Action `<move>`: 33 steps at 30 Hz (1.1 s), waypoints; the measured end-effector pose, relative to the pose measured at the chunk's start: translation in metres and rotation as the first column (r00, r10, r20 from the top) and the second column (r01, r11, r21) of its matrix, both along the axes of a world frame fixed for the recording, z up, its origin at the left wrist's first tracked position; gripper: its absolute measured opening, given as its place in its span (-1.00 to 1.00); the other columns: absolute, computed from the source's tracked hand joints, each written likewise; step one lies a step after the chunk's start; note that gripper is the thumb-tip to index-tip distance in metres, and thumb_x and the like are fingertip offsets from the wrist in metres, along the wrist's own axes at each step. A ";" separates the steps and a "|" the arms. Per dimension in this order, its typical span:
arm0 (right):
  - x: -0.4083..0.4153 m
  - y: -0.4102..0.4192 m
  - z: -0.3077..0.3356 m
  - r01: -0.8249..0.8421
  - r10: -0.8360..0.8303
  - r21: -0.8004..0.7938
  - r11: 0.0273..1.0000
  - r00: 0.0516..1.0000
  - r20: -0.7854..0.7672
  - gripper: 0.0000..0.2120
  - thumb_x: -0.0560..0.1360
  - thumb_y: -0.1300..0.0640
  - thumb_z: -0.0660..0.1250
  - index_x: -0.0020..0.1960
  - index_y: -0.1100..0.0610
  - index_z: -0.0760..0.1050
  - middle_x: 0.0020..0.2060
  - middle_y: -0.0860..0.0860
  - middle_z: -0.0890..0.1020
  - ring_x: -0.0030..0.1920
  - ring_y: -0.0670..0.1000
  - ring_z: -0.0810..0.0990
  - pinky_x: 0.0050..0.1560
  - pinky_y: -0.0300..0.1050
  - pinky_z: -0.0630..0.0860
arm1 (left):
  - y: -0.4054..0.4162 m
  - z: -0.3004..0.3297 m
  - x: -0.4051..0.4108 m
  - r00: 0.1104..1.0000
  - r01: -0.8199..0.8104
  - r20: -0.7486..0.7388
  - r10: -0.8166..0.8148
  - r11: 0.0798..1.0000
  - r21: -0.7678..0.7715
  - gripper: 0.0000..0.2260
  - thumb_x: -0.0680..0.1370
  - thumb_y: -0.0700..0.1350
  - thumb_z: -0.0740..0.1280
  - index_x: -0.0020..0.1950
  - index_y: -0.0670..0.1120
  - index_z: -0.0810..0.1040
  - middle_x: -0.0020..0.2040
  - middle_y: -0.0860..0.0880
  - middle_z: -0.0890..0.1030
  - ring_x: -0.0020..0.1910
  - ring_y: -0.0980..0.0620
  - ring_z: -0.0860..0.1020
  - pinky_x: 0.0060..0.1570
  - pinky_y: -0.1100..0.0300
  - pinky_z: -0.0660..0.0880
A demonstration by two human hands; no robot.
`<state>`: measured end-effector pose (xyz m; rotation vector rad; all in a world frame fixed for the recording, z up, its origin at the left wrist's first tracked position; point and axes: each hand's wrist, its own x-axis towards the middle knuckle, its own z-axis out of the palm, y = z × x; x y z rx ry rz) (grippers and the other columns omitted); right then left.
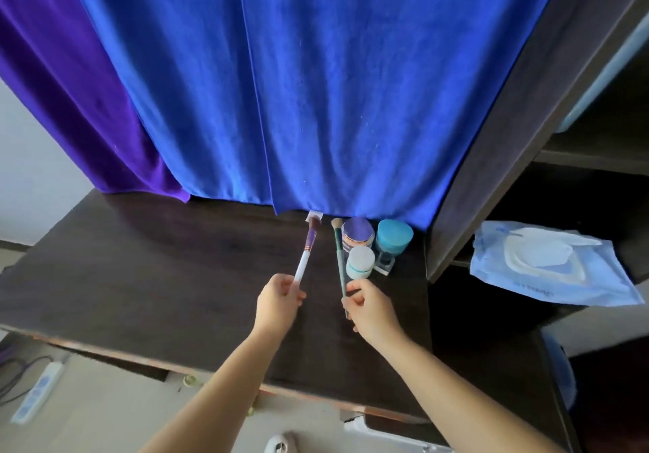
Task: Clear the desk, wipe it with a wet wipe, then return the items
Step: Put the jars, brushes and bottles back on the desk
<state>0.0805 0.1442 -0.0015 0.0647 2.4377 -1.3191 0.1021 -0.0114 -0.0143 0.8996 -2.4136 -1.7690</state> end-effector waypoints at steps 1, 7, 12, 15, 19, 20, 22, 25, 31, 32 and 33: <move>-0.006 -0.010 -0.006 0.021 -0.021 0.020 1.000 1.000 0.010 -0.90 0.50 0.20 0.28 0.01 0.10 0.47 -0.31 -0.03 0.56 -0.24 -0.01 0.57 -0.13 -0.03 0.56 | -0.005 -0.006 -0.011 0.999 0.035 0.026 -0.034 0.998 -0.049 -0.92 0.56 -0.22 0.18 -0.06 -0.15 0.46 -0.30 0.01 0.58 -0.28 0.00 0.50 -0.19 0.10 0.45; -0.036 -0.054 -0.033 0.196 -0.200 0.112 0.974 0.979 0.032 -0.86 0.51 0.19 0.28 0.06 0.17 0.47 -0.13 0.10 0.62 -0.03 0.13 0.60 0.02 0.07 0.55 | -0.018 -0.028 -0.055 0.971 0.218 0.147 -0.189 0.951 -0.218 -0.84 0.58 -0.12 0.13 -0.01 -0.17 0.44 -0.07 -0.14 0.61 -0.07 -0.15 0.53 -0.11 0.05 0.46; -0.041 -0.061 -0.036 0.235 -0.232 0.226 0.945 0.972 -0.043 -0.83 0.51 0.18 0.28 0.08 0.20 0.47 -0.02 0.13 0.63 0.03 0.13 0.58 0.04 -0.03 0.50 | -0.009 -0.032 -0.068 0.901 0.432 0.240 -0.362 0.807 -0.403 -0.85 0.57 -0.03 0.14 -0.06 -0.11 0.38 -0.08 -0.12 0.55 -0.08 -0.17 0.51 -0.17 0.06 0.39; -0.039 -0.060 -0.036 0.209 -0.195 0.281 0.937 0.978 -0.077 -0.83 0.51 0.18 0.28 0.07 0.22 0.46 -0.04 0.15 0.62 0.01 0.14 0.59 0.05 0.02 0.52 | -0.006 -0.034 -0.069 0.844 0.532 0.274 -0.460 0.657 -0.534 -0.80 0.56 -0.01 0.16 -0.02 -0.14 0.40 0.01 -0.09 0.54 0.06 -0.12 0.45 -0.05 0.04 0.37; -0.038 -0.058 -0.034 0.211 -0.196 0.287 0.934 0.977 -0.082 -0.82 0.51 0.16 0.28 0.05 0.24 0.46 -0.06 0.17 0.62 -0.01 0.16 0.59 0.03 0.04 0.52 | -0.006 -0.033 -0.069 0.822 0.561 0.294 -0.488 0.604 -0.567 -0.74 0.55 0.05 0.20 0.03 -0.15 0.41 0.07 -0.08 0.52 0.13 -0.11 0.42 0.03 0.04 0.36; -0.037 -0.057 -0.034 0.213 -0.198 0.280 0.936 0.977 -0.079 -0.82 0.51 0.15 0.28 0.05 0.24 0.46 -0.06 0.17 0.62 -0.01 0.16 0.59 0.03 0.04 0.52 | -0.006 -0.032 -0.069 0.820 0.564 0.294 -0.491 0.608 -0.559 -0.73 0.55 0.05 0.20 0.04 -0.15 0.41 0.07 -0.08 0.52 0.13 -0.11 0.42 0.04 0.04 0.36; -0.035 -0.051 -0.029 0.216 -0.201 0.269 0.939 0.976 -0.082 -0.80 0.51 0.14 0.29 0.07 0.24 0.47 -0.03 0.17 0.61 0.01 0.16 0.59 0.04 0.01 0.52 | -0.007 -0.027 -0.069 0.819 0.566 0.287 -0.497 0.615 -0.550 -0.73 0.55 0.06 0.20 0.04 -0.15 0.39 0.08 -0.09 0.52 0.14 -0.11 0.43 0.04 0.04 0.37; -0.032 -0.035 -0.011 0.225 -0.191 0.245 0.943 0.969 -0.154 -0.79 0.51 0.13 0.30 0.06 0.24 0.48 -0.03 0.16 0.61 0.00 0.15 0.58 0.01 -0.03 0.49 | -0.005 -0.008 -0.070 0.830 0.531 0.212 -0.516 0.614 -0.584 -0.74 0.55 0.05 0.21 0.05 -0.14 0.37 0.05 -0.08 0.52 0.12 -0.10 0.43 0.00 0.05 0.39; -0.023 0.034 0.069 0.299 -0.196 0.158 0.941 0.863 -0.465 -0.88 0.49 0.05 0.32 -0.08 0.11 0.48 -0.23 -0.02 0.57 -0.24 -0.02 0.56 -0.15 -0.05 0.52 | 0.035 0.079 -0.080 0.795 0.338 -0.200 -0.573 0.692 -0.638 -0.78 0.53 0.00 0.26 0.07 -0.11 0.43 -0.06 -0.02 0.51 0.04 -0.07 0.45 -0.08 0.11 0.35; -0.022 0.050 0.086 0.313 -0.192 0.157 0.937 0.834 -0.518 -0.88 0.49 0.05 0.31 -0.07 0.09 0.48 -0.25 -0.05 0.56 -0.27 -0.04 0.55 -0.17 -0.06 0.51 | 0.047 0.097 -0.081 0.774 0.316 -0.271 -0.572 0.720 -0.618 -0.79 0.53 -0.02 0.28 0.07 -0.10 0.44 -0.10 0.00 0.49 0.02 -0.05 0.46 -0.08 0.13 0.34; -0.020 0.067 0.102 0.327 -0.190 0.155 0.932 0.807 -0.558 -0.89 0.50 0.04 0.31 -0.06 0.08 0.48 -0.26 -0.07 0.55 -0.27 -0.05 0.54 -0.18 -0.06 0.51 | 0.061 0.115 -0.080 0.754 0.297 -0.332 -0.567 0.745 -0.597 -0.80 0.52 -0.03 0.30 0.08 -0.10 0.45 -0.13 0.04 0.47 -0.01 -0.03 0.47 -0.07 0.14 0.35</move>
